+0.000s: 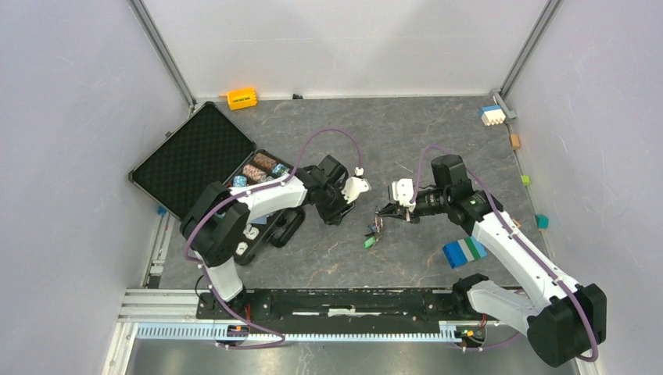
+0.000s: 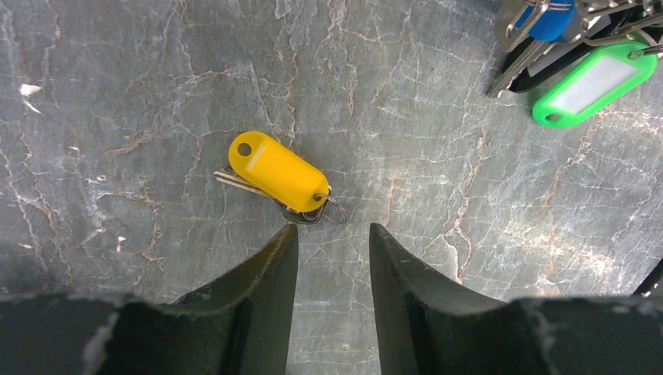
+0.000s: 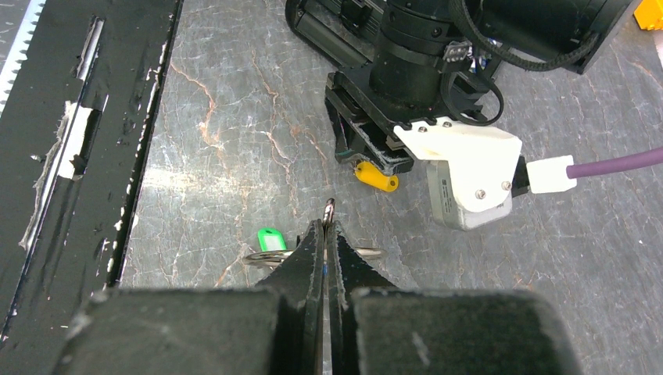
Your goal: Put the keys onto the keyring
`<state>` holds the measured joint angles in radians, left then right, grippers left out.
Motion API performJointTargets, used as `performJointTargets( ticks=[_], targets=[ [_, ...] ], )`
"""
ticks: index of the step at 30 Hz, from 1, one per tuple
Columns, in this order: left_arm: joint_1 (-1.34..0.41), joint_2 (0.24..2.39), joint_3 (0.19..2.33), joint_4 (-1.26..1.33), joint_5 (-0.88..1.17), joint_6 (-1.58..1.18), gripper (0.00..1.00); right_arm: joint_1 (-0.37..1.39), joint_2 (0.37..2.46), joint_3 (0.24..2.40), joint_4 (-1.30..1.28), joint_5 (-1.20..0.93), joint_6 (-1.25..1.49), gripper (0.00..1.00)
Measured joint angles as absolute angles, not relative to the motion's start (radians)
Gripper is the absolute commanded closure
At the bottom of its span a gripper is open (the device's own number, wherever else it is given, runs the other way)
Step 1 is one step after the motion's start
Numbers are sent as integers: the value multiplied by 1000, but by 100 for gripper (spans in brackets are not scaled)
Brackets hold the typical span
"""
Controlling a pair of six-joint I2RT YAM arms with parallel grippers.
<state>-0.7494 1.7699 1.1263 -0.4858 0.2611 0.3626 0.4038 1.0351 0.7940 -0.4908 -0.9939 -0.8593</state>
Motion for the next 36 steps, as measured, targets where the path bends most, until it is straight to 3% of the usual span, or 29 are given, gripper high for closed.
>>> performJointTargets(
  ticks=[36],
  targets=[
    [-852,1744,1035,-332,27,373,67,397,1035,794,-491,-994,-860,100]
  ],
)
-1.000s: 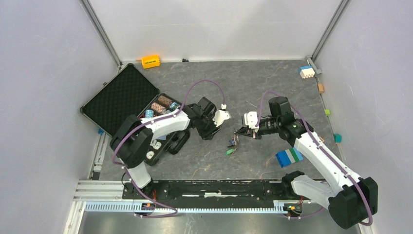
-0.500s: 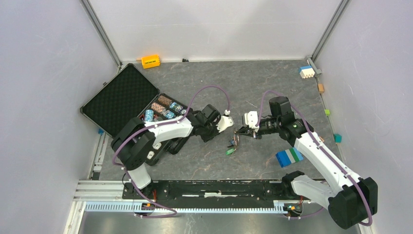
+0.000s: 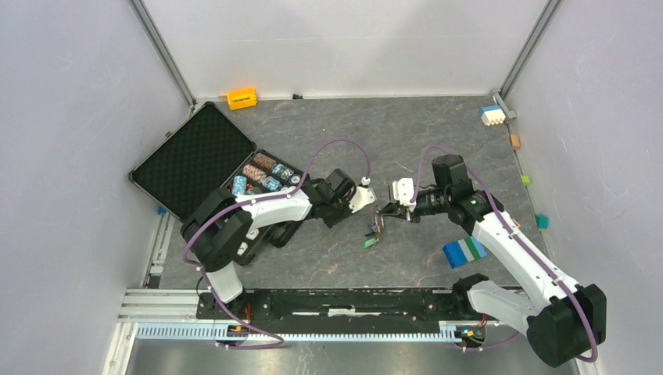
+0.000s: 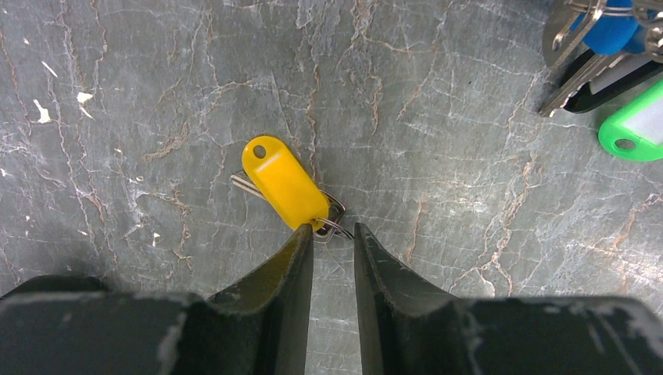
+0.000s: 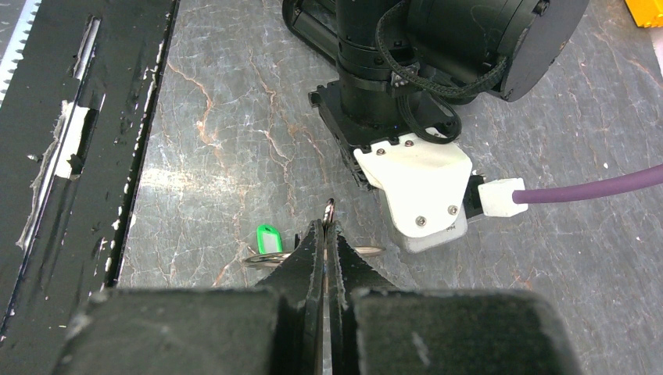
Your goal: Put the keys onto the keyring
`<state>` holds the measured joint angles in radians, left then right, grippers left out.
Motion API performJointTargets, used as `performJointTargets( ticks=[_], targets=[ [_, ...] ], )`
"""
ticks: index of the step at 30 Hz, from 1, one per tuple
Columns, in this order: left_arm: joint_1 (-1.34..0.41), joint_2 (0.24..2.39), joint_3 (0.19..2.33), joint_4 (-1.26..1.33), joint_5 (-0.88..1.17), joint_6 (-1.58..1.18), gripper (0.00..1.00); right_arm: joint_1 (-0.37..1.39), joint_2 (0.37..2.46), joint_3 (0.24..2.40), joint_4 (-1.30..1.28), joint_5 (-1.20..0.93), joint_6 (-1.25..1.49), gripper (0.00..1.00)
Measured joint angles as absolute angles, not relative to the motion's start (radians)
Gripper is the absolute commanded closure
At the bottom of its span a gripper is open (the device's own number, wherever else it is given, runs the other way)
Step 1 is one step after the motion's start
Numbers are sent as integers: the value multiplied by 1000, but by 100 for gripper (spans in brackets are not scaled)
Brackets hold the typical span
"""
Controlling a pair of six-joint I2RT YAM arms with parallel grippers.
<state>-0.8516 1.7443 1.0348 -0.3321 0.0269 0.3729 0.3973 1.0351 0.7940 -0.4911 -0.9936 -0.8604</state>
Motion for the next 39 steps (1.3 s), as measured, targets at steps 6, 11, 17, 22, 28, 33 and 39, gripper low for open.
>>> performJointTargets(
  ticks=[6,11,17,22,28,33,39],
  targets=[
    [-852,1743,1028,-327,31,373,58,397,1035,794,-491,-993,-860,100],
    [-865,1736,1013,-317,36,373,56,397,1035,794,-491,-993,-860,100],
    [-884,1736,1005,-287,-10,373,61,397,1037,794,-492,-993,-860,100],
    [-888,1737,1005,-257,-80,372,67,397,1040,794,-494,-993,-860,100],
    [-888,1737,1005,-251,-111,372,68,397,1041,794,-495,-993,-861,100],
    [-888,1740,1005,-256,-111,372,68,397,1041,794,-495,-993,-861,100],
    [-888,1740,1005,-266,-103,371,58,397,1041,794,-495,-993,-861,100]
  ],
)
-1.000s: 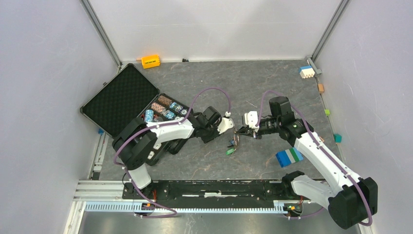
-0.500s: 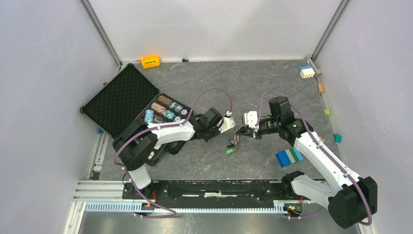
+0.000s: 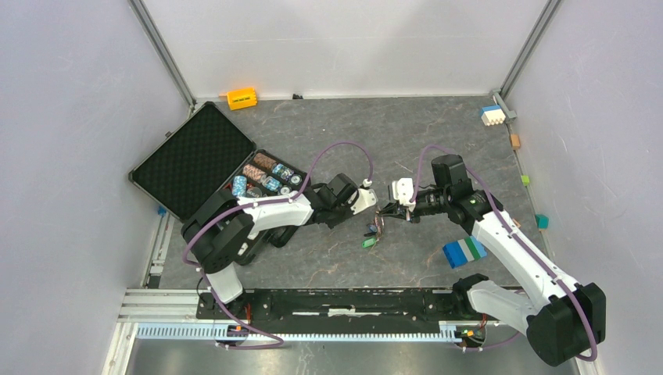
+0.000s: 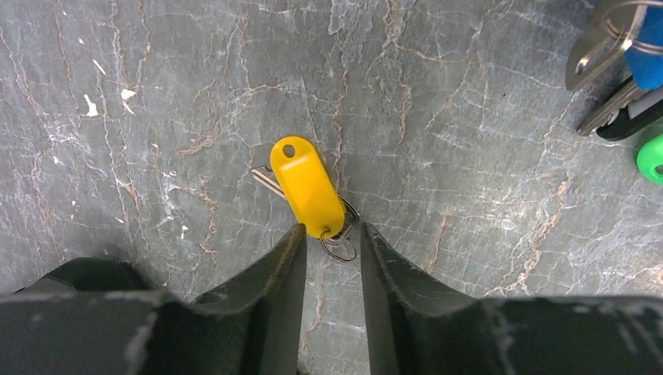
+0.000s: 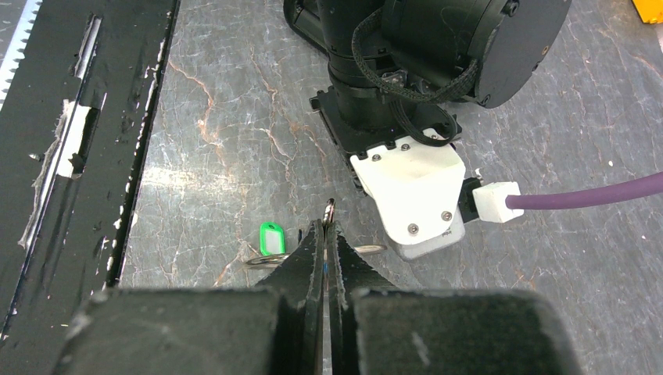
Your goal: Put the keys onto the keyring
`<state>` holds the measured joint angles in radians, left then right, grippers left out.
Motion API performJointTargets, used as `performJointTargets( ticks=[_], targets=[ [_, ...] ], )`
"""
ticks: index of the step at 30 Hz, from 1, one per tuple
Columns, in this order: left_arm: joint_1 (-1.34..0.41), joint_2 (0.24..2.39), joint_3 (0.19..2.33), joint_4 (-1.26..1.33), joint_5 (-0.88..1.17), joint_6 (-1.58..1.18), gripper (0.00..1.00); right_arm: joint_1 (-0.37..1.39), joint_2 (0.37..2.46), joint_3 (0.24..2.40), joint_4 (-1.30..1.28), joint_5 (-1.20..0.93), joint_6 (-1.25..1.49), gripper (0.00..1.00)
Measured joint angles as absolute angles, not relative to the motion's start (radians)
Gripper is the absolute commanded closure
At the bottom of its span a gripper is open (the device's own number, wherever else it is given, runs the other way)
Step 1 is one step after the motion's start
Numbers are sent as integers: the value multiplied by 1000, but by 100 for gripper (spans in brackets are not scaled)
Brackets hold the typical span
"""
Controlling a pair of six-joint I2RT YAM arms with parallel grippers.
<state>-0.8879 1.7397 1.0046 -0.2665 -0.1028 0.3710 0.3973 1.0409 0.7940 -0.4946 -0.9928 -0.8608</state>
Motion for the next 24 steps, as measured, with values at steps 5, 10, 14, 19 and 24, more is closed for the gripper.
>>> performJointTargets(
  ticks=[5,10,14,19,24],
  targets=[
    [-888,1740,1005,-288,-99,363,57,397,1041,794,-495,-992,-861,100],
    [-881,1742,1020,-322,-81,320,59,397,1041,794,-495,-989,-861,100],
    [-863,1754,1044,-343,-52,293,63,397,1041,794,-495,-986,-861,100],
    [-849,1774,1061,-351,-32,284,69,397,1043,794,-495,-985,-861,100],
    [-845,1776,1064,-361,-23,280,77,397,1044,794,-495,-985,-861,100]
  ],
)
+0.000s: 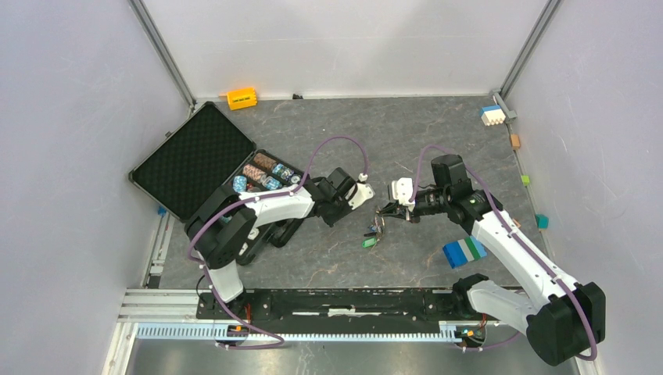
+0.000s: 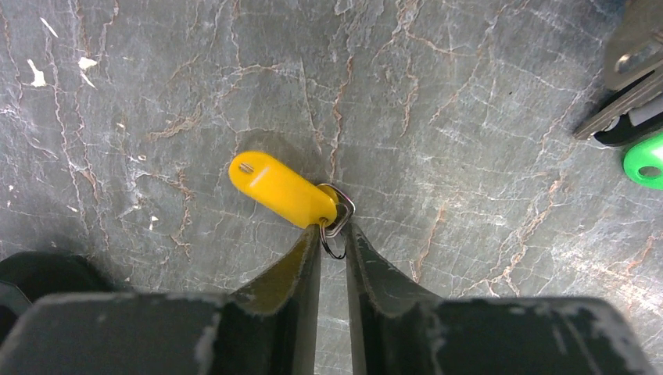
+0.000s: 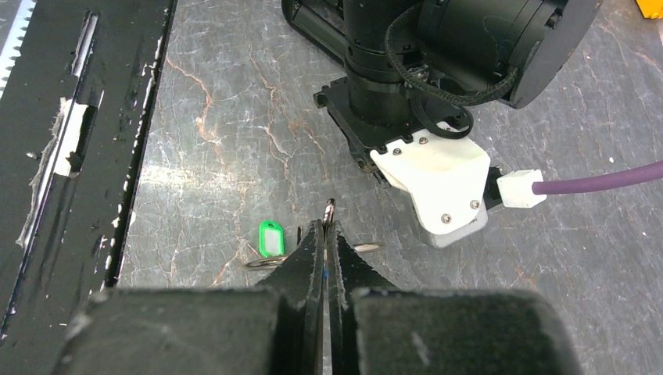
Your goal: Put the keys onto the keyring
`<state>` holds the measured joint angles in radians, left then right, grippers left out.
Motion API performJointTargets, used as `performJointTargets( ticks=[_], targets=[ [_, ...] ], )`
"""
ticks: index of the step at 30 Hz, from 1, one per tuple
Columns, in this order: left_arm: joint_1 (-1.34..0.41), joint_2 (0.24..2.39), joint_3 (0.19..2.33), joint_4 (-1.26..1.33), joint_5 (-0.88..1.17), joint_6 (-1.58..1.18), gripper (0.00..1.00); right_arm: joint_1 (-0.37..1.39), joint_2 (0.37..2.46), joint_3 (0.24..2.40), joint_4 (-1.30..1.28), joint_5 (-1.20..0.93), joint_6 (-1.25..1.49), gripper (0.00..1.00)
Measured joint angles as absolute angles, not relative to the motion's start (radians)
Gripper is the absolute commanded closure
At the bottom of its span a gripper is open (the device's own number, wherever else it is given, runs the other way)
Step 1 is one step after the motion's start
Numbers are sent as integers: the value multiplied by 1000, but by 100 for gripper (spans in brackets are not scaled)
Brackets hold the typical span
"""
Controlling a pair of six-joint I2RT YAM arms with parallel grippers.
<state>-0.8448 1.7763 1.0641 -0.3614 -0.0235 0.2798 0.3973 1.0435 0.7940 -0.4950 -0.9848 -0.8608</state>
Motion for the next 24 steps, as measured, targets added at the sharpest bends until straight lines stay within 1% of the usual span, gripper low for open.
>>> performJointTargets(
  ticks=[7,11,19,21,24],
  targets=[
    [-842,1776,1065,-365,-23,279,89,397,1045,794,-495,-984,-861,100],
    [-842,1776,1066,-366,-22,279,98,397,1044,794,-495,-984,-861,100],
    [-842,1757,1065,-369,24,294,98,397,1045,794,-495,-985,-861,100],
    [-841,1740,1065,-370,33,298,96,397,1045,794,-495,-985,-861,100],
    [-842,1723,1065,-369,44,310,90,397,1045,794,-495,-985,-861,100]
  ],
)
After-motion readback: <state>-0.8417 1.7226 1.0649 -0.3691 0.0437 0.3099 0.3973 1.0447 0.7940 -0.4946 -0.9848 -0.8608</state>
